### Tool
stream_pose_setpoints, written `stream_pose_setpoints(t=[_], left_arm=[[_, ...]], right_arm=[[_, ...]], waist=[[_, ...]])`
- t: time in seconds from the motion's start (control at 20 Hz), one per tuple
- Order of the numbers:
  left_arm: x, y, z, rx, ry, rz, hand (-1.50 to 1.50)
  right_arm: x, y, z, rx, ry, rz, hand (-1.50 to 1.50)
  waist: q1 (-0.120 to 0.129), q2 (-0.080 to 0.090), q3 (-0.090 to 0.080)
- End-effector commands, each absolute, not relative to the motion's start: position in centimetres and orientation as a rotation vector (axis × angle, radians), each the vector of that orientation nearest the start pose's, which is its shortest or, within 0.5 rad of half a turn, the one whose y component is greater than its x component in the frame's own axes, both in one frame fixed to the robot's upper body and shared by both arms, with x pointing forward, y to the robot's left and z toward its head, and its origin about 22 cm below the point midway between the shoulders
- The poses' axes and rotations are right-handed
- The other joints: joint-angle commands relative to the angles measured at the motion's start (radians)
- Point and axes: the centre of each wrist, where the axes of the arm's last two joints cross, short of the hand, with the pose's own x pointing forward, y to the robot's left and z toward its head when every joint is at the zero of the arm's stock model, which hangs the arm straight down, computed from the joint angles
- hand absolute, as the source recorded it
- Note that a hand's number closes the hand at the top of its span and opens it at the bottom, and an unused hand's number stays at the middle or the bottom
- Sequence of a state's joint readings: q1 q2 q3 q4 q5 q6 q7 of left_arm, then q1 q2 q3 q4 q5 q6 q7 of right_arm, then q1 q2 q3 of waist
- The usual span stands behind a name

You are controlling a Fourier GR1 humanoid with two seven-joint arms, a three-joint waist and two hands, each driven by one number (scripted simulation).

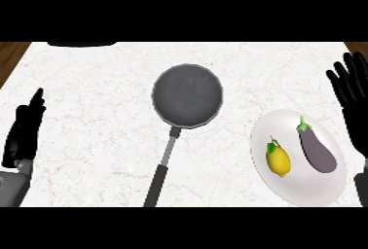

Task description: Pick the lemon from the plate and place it in the pan

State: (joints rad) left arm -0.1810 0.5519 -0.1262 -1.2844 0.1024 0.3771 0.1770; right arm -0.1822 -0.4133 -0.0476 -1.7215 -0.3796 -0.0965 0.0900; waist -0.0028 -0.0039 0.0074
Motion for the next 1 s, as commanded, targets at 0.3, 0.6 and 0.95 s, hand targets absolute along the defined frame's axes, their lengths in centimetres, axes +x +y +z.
stream_pose_setpoints(t=[0.3,0.6,0.95], left_arm=[[26.9,35.0,1.2,0.569,-1.212,-0.068,0.0],[27.3,36.2,1.8,0.511,-1.211,-0.067,0.0],[25.6,36.7,1.3,0.491,-1.194,-0.094,0.0]], right_arm=[[27.9,-28.5,12.4,0.366,-2.102,-0.517,-1.5],[23.8,-32.5,3.9,0.017,-2.0,-0.281,1.5],[20.4,-36.5,6.5,-0.015,-2.068,0.163,-1.5]], waist=[[-0.068,-0.023,0.042],[-0.019,0.007,-0.004],[-0.005,0.0,-0.008]])
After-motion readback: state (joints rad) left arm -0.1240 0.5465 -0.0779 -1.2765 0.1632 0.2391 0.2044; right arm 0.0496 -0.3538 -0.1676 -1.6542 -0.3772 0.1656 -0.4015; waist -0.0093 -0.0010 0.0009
